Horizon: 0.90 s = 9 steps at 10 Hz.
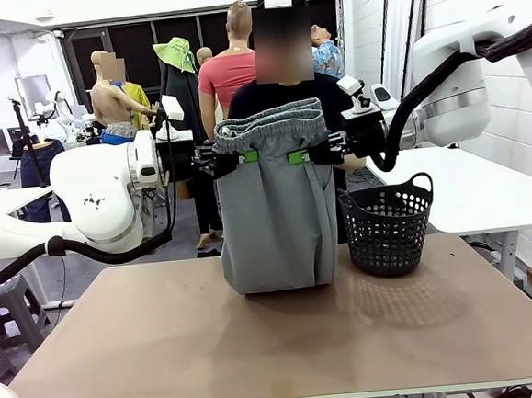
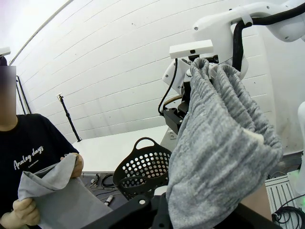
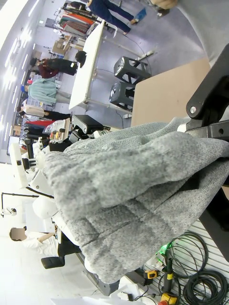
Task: Fold the training pants.
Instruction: Release the ends of the Training pants and then grab the overlapped ends.
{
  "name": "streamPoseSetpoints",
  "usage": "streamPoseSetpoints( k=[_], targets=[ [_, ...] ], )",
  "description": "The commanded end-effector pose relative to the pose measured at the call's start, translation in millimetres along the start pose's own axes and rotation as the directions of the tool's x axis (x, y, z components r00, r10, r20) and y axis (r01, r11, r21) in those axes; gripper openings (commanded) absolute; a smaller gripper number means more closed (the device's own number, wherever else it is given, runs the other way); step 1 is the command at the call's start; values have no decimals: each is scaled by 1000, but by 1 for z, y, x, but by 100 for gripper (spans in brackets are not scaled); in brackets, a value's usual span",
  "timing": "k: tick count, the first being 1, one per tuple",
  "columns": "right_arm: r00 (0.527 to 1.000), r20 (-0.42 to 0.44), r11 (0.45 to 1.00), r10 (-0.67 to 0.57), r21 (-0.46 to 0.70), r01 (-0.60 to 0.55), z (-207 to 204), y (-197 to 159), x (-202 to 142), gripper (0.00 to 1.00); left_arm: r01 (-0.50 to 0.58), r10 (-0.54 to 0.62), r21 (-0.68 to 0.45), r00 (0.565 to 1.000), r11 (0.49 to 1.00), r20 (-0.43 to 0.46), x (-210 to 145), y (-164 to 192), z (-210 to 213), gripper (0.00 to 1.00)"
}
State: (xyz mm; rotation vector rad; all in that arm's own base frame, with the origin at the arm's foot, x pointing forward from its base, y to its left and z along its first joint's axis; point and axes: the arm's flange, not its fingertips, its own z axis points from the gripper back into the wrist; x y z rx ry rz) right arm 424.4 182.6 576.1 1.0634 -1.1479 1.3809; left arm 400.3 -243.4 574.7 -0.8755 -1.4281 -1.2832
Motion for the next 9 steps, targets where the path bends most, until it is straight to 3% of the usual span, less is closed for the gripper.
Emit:
streamPoseSetpoints(
  k=[1,9],
  targets=[
    [1000,22,1000,-6,0,6,0,1,1,0,-11,11,2,1000,1000,2,4,-1,-1,0],
    [1000,22,1000,-6,0,6,0,1,1,0,-11,11,2,1000,1000,2,4,-1,-1,0]
  ],
)
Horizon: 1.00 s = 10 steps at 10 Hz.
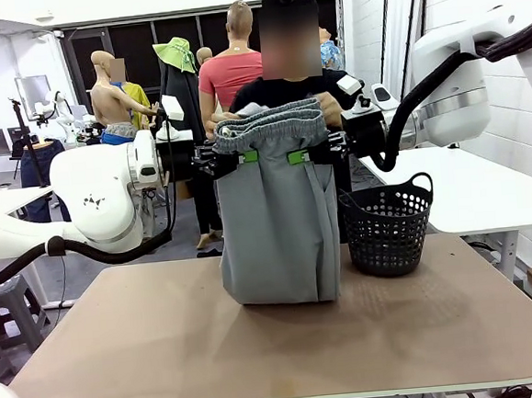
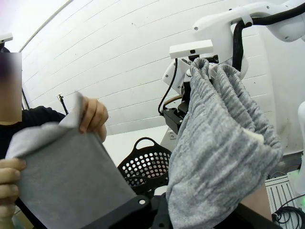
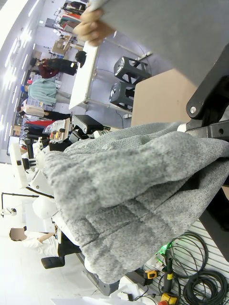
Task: Fold the training pants.
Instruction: Release the ends of the Training pants and then grab the overlapped ends.
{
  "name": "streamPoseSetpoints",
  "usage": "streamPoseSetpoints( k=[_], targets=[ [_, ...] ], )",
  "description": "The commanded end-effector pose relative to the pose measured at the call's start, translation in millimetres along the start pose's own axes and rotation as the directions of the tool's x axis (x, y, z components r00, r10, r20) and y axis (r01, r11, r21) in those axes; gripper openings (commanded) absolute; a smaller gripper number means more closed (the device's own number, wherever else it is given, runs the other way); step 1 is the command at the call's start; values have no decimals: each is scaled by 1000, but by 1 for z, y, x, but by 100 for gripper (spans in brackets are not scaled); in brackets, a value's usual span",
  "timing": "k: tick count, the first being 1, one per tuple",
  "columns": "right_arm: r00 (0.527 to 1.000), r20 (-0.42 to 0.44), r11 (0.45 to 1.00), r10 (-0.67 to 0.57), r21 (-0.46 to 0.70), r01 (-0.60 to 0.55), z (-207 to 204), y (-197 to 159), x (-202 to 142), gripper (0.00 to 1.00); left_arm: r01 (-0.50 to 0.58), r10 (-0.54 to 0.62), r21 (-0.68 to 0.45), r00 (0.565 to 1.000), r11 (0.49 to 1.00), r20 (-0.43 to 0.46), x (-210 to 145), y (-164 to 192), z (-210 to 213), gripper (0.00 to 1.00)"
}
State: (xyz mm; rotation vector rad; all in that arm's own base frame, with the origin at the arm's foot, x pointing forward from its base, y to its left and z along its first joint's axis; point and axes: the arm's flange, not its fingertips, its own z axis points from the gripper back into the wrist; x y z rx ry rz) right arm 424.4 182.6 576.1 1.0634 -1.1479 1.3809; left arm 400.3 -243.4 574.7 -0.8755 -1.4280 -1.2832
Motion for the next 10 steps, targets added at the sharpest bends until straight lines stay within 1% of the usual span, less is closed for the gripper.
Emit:
streamPoseSetpoints(
  k=[1,10],
  targets=[
    [1000,22,1000,-6,0,6,0,1,1,0,-11,11,2,1000,1000,2,4,-1,-1,0],
    [1000,22,1000,-6,0,6,0,1,1,0,-11,11,2,1000,1000,2,4,-1,-1,0]
  ],
)
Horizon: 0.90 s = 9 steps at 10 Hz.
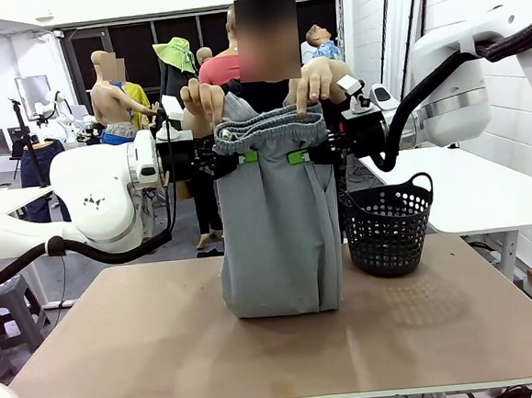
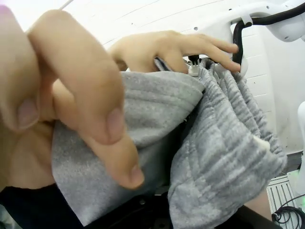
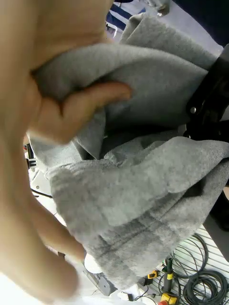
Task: Fold the training pants.
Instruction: Release the ends of the Training pants and then grab the overlapped ends.
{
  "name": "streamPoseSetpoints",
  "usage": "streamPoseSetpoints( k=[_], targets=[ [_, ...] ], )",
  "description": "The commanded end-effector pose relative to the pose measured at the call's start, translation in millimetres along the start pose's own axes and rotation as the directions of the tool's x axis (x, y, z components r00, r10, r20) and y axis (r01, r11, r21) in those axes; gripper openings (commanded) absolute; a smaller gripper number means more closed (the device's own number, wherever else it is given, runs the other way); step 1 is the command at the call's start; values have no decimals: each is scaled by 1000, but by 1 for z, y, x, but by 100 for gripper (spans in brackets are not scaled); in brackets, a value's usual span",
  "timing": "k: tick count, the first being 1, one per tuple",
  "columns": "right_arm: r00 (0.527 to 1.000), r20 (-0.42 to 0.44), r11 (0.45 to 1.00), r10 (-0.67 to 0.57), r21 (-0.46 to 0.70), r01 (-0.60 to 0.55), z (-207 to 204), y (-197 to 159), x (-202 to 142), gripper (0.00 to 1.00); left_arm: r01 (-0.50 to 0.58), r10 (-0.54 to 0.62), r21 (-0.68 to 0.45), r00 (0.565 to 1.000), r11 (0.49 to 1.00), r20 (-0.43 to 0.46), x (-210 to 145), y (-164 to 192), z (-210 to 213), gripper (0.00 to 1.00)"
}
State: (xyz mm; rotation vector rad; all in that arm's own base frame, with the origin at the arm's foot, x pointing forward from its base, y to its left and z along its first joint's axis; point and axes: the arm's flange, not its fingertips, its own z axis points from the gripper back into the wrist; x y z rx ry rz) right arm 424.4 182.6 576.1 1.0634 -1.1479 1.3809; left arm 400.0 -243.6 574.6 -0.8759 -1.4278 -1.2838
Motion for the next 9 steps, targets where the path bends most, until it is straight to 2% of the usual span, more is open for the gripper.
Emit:
streamPoseSetpoints(
  k=[1,9],
  targets=[
    [1000,22,1000,-6,0,6,0,1,1,0,-11,11,3,1000,1000,2,4,-1,-1,0],
    [1000,22,1000,-6,0,6,0,1,1,0,-11,11,3,1000,1000,2,4,-1,-1,0]
  ],
)
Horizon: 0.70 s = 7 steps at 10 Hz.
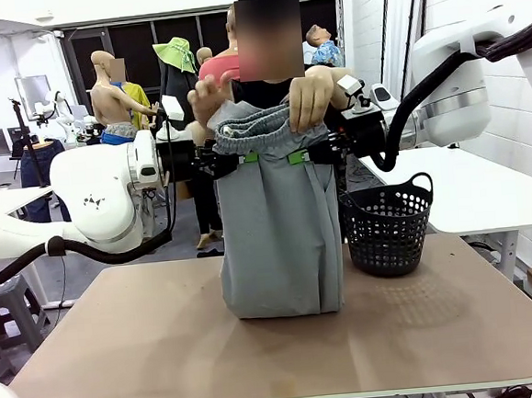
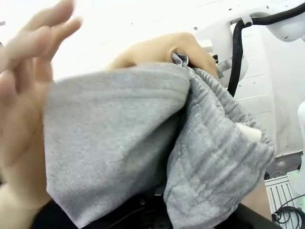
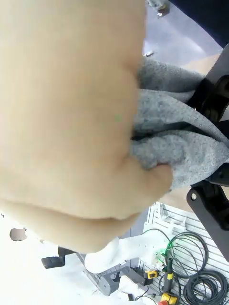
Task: Fold the training pants.
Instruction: Release the ends of the Training pants and then grab the overlapped ends.
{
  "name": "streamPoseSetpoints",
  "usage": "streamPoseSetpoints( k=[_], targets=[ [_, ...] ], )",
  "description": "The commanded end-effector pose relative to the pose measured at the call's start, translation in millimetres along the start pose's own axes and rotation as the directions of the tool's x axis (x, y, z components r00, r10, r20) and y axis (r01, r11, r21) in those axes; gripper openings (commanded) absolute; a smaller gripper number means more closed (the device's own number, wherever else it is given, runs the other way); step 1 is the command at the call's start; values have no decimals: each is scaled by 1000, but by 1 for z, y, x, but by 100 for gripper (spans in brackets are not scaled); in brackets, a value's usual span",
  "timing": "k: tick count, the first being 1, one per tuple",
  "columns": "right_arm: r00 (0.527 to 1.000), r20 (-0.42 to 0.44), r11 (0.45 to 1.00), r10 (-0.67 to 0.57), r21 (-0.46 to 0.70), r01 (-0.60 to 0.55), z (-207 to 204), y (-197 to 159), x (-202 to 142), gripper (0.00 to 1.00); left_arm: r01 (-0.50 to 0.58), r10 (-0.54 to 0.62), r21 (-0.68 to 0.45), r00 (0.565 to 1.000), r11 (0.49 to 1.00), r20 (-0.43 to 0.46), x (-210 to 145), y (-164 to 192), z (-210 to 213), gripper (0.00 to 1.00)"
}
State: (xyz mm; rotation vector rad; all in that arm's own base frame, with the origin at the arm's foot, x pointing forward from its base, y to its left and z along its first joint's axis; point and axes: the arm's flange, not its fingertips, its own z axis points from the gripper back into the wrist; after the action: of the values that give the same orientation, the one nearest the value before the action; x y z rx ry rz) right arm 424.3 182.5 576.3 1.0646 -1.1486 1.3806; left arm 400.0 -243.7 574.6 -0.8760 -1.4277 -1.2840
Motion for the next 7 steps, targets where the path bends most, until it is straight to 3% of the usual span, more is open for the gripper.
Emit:
streamPoseSetpoints(
  k=[1,7],
  targets=[
    [1000,21,1000,-6,-1,6,0,1,1,0,-11,11,3,1000,1000,2,4,-1,-1,0],
    [1000,21,1000,-6,-1,6,0,1,1,0,-11,11,3,1000,1000,2,4,-1,-1,0]
  ],
)
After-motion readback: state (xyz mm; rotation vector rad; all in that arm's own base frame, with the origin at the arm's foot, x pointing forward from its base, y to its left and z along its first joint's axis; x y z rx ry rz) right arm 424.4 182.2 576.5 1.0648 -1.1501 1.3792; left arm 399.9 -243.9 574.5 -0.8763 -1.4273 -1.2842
